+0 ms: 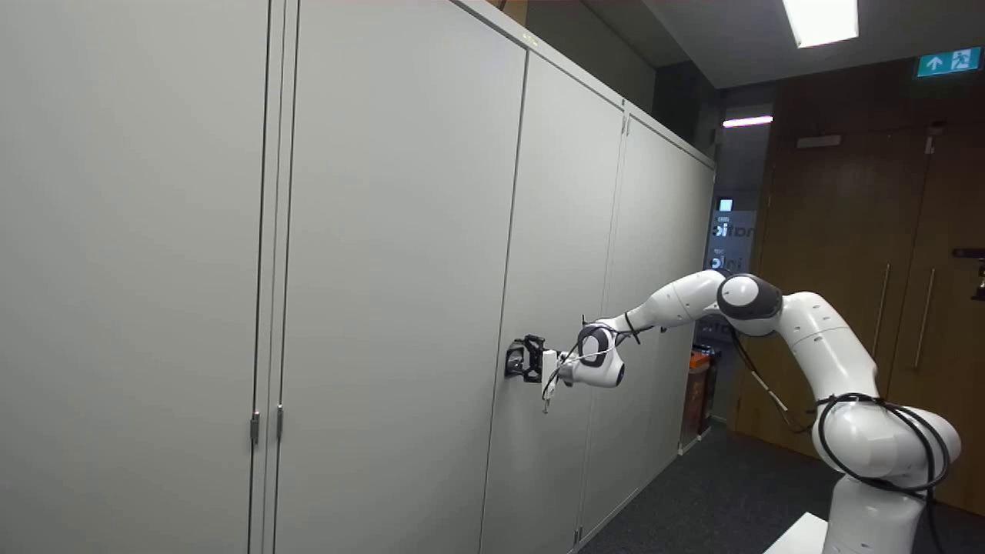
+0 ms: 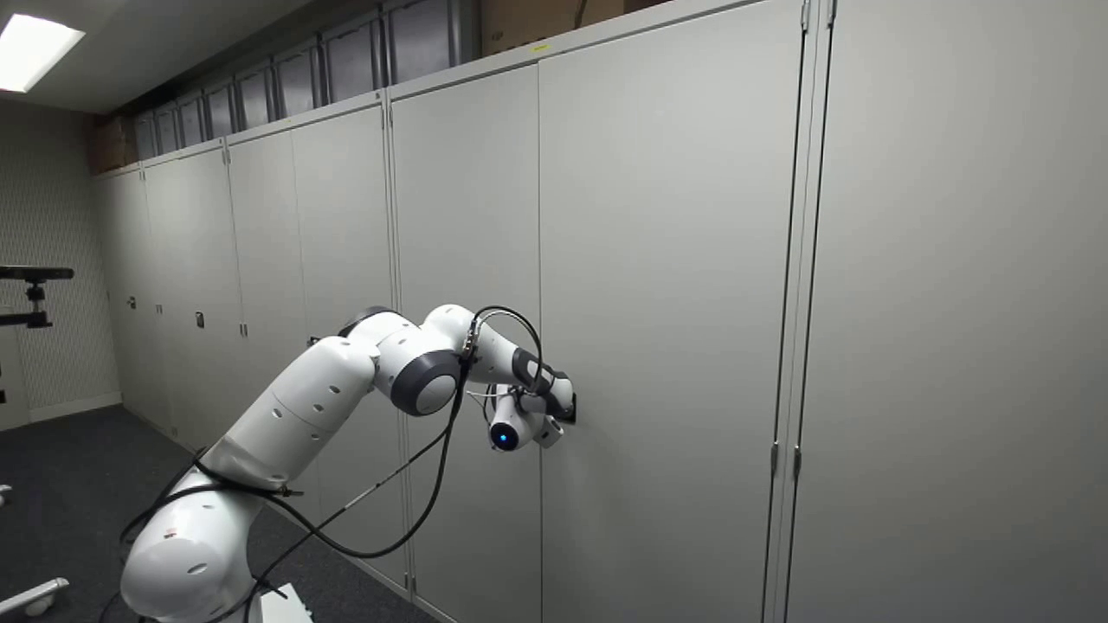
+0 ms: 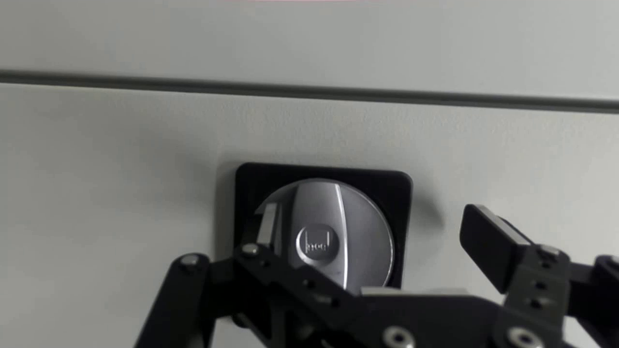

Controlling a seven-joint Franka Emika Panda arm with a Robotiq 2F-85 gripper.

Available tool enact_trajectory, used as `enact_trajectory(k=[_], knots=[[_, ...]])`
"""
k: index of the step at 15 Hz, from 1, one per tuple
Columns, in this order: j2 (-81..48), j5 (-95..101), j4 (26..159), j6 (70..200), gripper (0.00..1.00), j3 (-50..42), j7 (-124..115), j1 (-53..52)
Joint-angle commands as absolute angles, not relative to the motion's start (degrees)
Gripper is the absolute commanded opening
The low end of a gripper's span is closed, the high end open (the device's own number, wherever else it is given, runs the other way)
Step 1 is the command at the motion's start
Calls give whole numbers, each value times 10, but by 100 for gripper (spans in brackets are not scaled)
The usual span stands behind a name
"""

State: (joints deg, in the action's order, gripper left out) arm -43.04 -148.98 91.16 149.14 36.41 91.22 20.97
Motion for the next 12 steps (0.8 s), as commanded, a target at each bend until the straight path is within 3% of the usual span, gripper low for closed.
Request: enact_trajectory(k=[1, 12], knots=[[-417, -1490, 943, 1483, 100, 386, 924, 235], [-348, -1489, 1079, 1446, 100, 420, 931, 305]])
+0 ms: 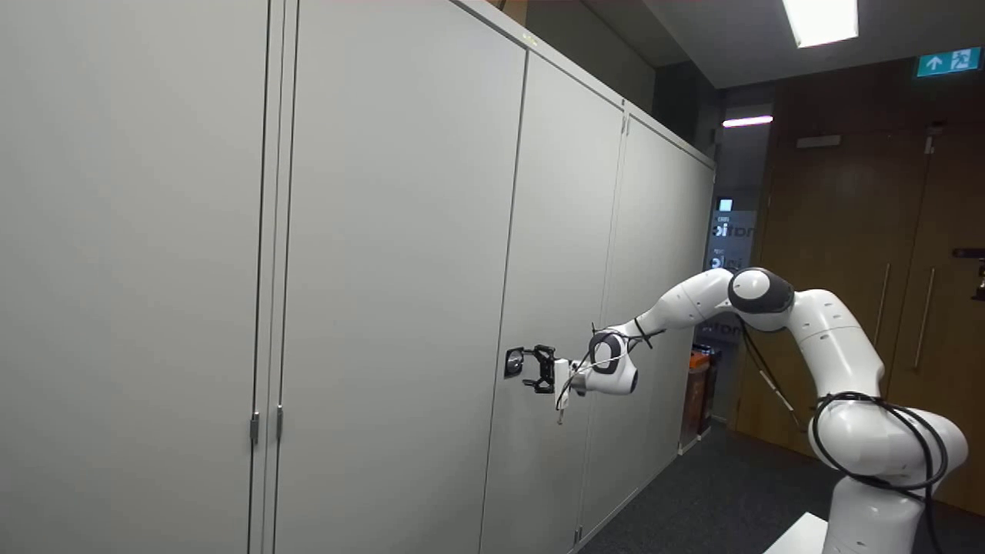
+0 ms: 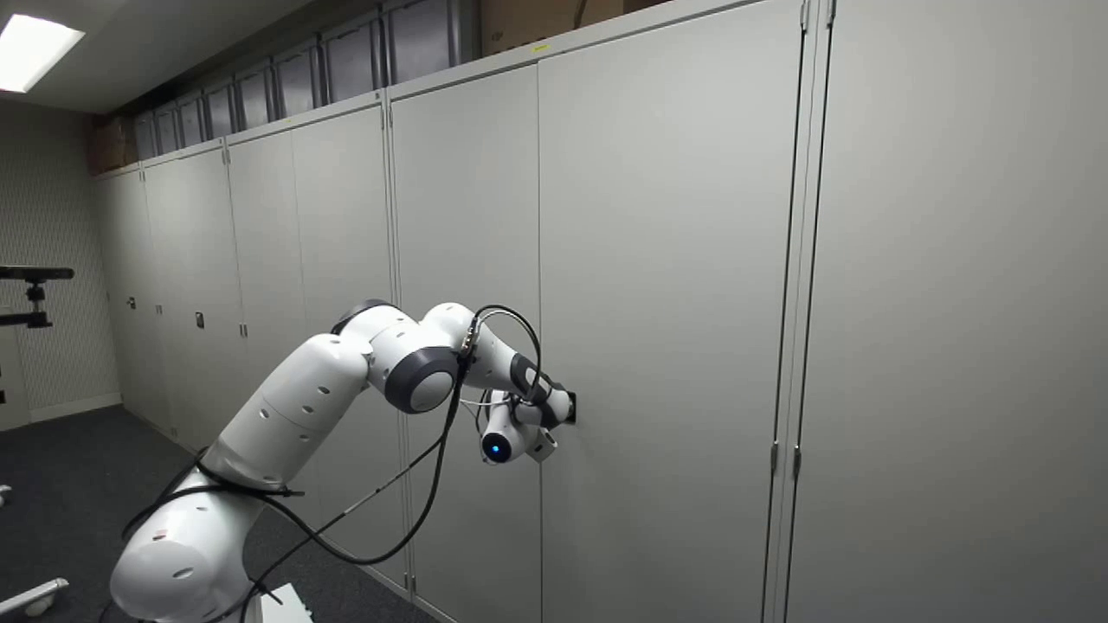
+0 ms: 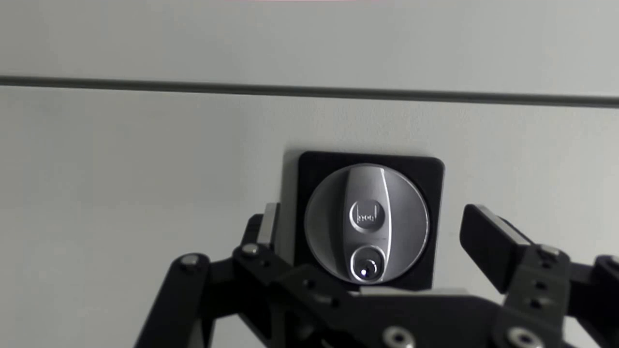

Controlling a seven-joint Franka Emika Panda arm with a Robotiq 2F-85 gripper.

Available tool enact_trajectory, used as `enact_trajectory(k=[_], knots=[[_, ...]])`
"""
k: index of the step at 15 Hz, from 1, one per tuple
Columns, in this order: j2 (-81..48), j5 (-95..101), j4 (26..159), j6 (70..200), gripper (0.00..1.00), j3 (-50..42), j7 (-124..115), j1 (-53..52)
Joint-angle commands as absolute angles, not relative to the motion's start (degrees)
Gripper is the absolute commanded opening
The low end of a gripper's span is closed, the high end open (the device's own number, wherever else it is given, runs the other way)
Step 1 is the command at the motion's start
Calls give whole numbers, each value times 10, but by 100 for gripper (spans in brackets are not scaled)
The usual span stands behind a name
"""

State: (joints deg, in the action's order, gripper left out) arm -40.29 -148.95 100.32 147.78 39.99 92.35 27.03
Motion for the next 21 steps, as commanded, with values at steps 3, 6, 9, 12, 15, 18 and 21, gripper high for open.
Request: enact_trajectory(k=[3, 6, 9, 12, 15, 18, 21], knots=[[-329, -1489, 1107, 1427, 100, 431, 932, 322], [-322, -1489, 1114, 1424, 100, 433, 935, 329], [-322, -1489, 1112, 1426, 100, 431, 939, 330], [-333, -1489, 1098, 1434, 100, 428, 942, 327], [-340, -1489, 1088, 1435, 75, 426, 944, 326], [-347, -1489, 1078, 1436, 57, 423, 947, 322], [-360, -1489, 1059, 1441, 59, 421, 951, 317]])
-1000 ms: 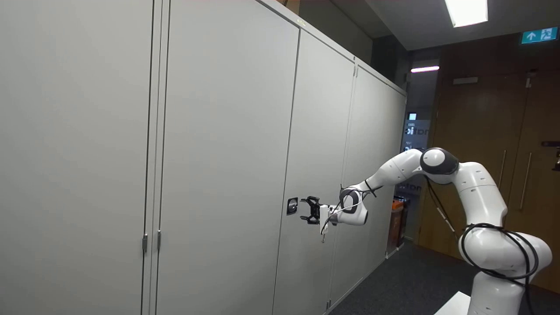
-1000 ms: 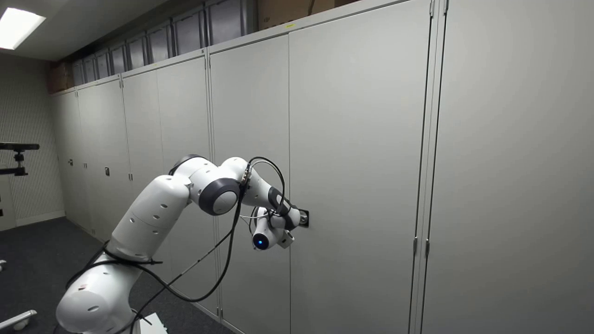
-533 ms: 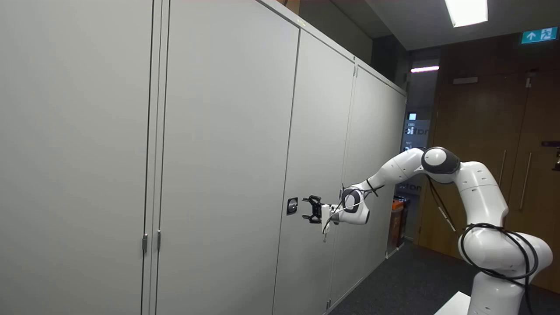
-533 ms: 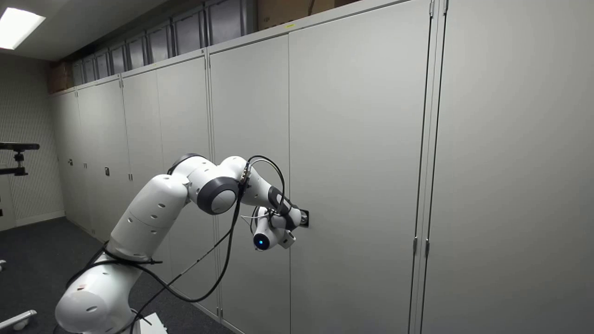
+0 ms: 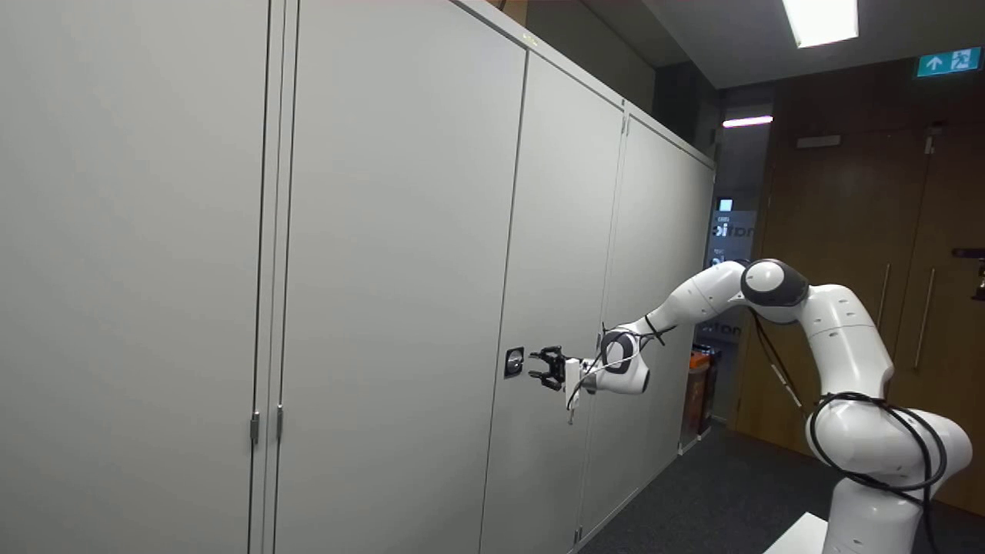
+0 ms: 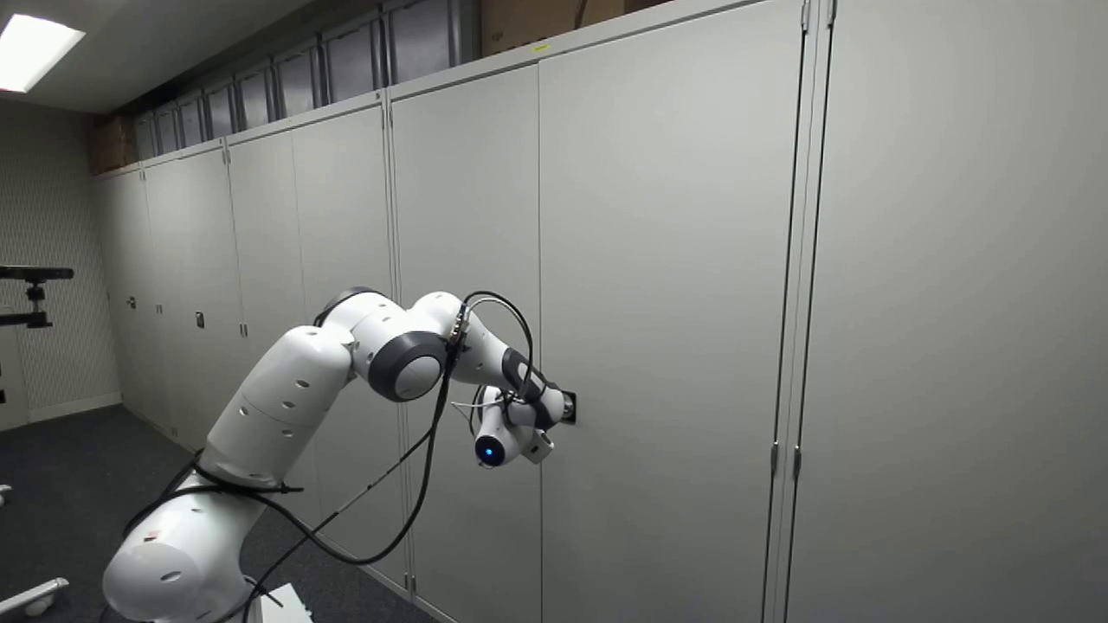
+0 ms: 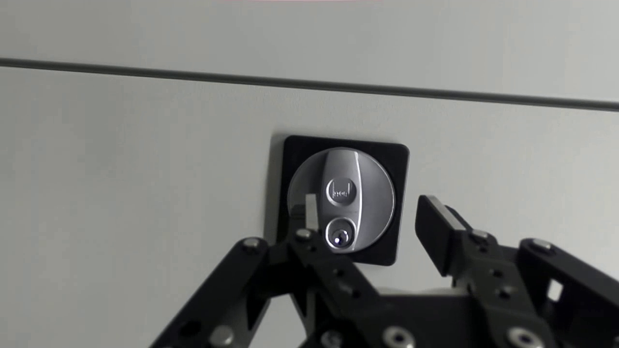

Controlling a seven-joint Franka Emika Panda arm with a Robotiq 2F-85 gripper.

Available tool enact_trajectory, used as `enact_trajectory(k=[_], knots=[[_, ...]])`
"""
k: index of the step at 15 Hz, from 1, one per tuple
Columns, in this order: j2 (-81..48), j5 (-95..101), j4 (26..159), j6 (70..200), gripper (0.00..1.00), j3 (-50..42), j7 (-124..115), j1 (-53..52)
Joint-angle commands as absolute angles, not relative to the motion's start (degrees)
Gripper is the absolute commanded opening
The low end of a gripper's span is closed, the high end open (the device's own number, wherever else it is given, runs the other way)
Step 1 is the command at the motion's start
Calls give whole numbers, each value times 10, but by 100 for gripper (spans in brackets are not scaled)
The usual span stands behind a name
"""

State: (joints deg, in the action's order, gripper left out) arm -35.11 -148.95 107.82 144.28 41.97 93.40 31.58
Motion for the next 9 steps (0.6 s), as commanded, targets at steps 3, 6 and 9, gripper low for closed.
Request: enact_trajectory(k=[3, 6, 9], knots=[[-375, -1489, 1039, 1445, 67, 418, 958, 311], [-391, -1489, 1023, 1448, 67, 420, 971, 310], [-409, -1489, 1010, 1451, 59, 425, 988, 311]])
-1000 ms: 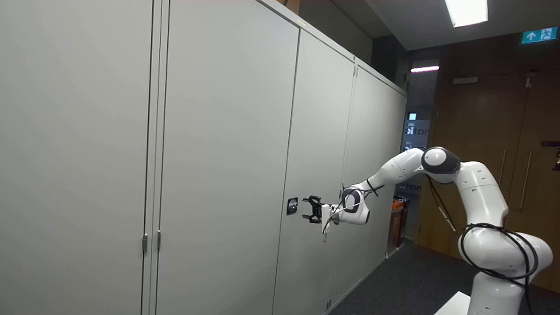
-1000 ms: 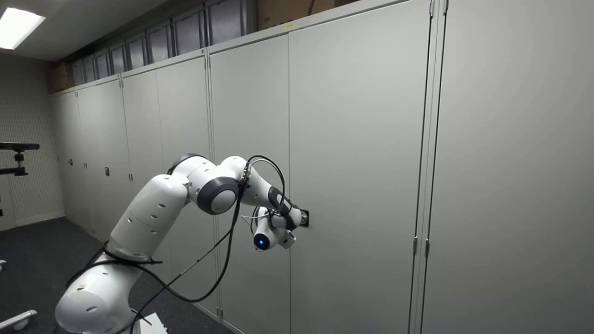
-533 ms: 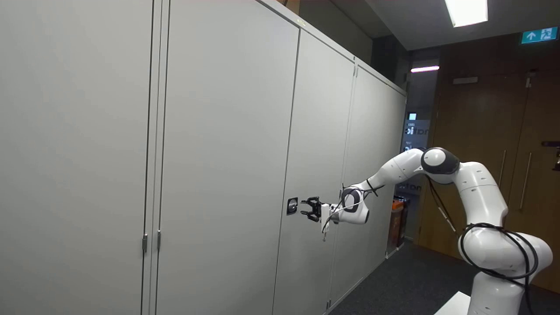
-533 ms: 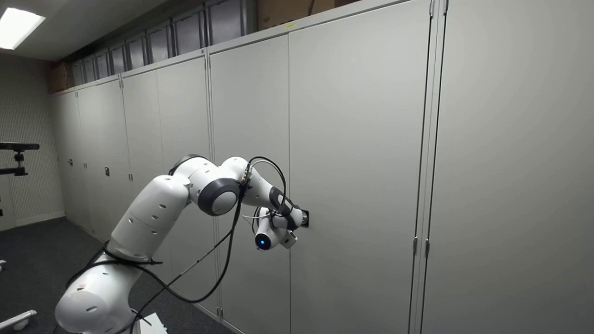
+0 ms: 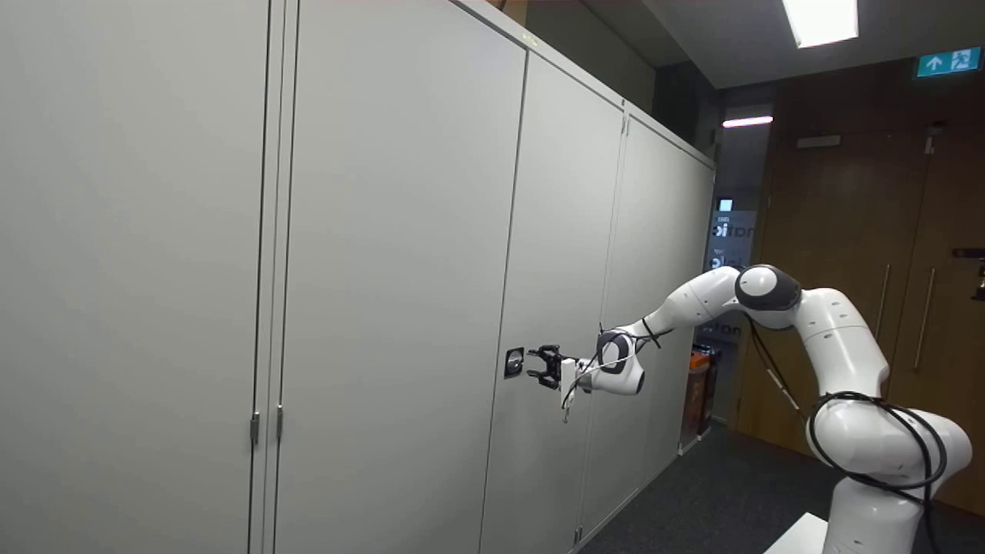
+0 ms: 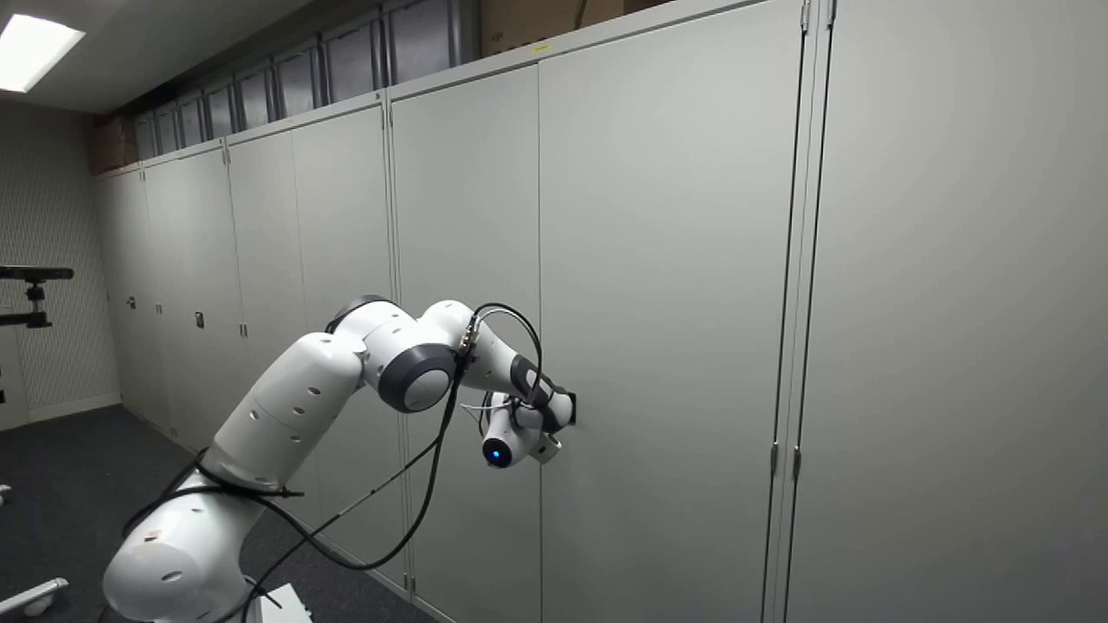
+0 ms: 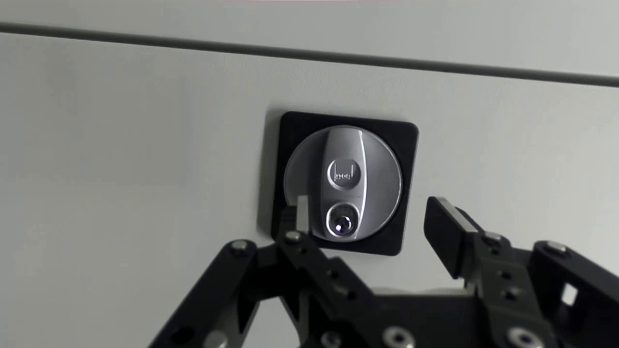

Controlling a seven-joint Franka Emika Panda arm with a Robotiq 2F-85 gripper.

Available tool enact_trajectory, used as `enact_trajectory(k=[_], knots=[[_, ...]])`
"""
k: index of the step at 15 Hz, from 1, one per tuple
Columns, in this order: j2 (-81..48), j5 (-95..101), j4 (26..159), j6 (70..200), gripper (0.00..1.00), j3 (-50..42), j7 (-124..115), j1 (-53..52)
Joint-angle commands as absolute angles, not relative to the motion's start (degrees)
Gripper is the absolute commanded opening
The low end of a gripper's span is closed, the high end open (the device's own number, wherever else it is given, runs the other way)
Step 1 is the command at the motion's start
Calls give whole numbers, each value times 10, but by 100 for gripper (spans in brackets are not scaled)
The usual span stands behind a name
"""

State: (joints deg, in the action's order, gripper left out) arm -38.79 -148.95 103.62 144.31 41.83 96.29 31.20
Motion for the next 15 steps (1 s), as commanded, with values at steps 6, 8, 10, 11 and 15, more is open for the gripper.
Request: enact_trajectory(k=[6, 8, 10, 11, 15], knots=[[-438, -1489, 986, 1452, 49, 436, 1015, 315], [-446, -1489, 980, 1452, 49, 440, 1024, 316], [-450, -1489, 978, 1452, 51, 444, 1031, 317], [-452, -1489, 977, 1452, 52, 446, 1034, 318], [-463, -1489, 968, 1456, 53, 455, 1049, 319]])
